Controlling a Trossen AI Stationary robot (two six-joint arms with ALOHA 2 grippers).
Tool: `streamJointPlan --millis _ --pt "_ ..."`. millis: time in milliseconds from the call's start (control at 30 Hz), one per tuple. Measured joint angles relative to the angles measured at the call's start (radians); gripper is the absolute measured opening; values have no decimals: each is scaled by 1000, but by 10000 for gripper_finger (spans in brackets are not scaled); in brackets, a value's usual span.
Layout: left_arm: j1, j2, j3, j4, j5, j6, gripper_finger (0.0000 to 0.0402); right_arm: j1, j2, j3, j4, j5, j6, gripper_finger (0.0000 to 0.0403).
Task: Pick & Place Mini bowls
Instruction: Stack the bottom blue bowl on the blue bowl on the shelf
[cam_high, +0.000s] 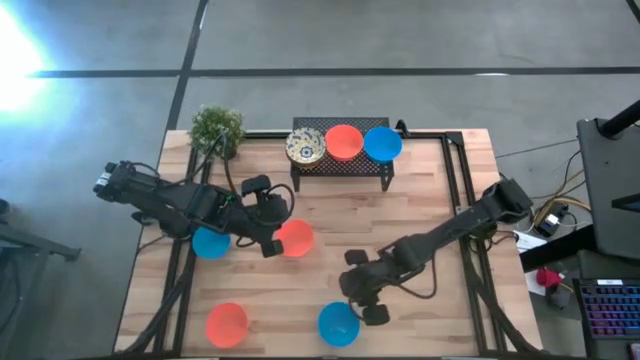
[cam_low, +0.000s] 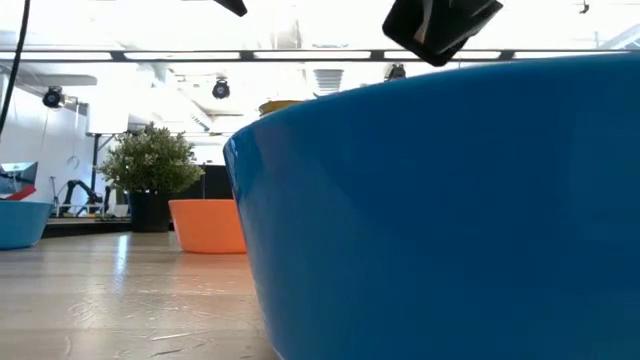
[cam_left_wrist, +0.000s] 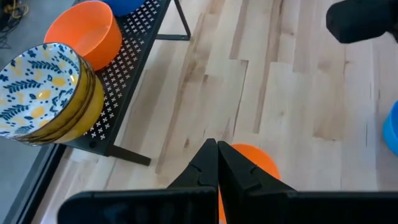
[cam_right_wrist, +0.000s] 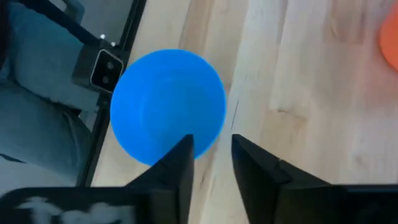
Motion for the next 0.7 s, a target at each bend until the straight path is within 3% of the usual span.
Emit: streamJointPlan --millis 300,700 --pt "-6 0 0 -2 0 46 0 -8 124 61 8 -126 193 159" --pt "-8 0 0 -4 36 48 0 -29 202 92 -61 -138 218 155"
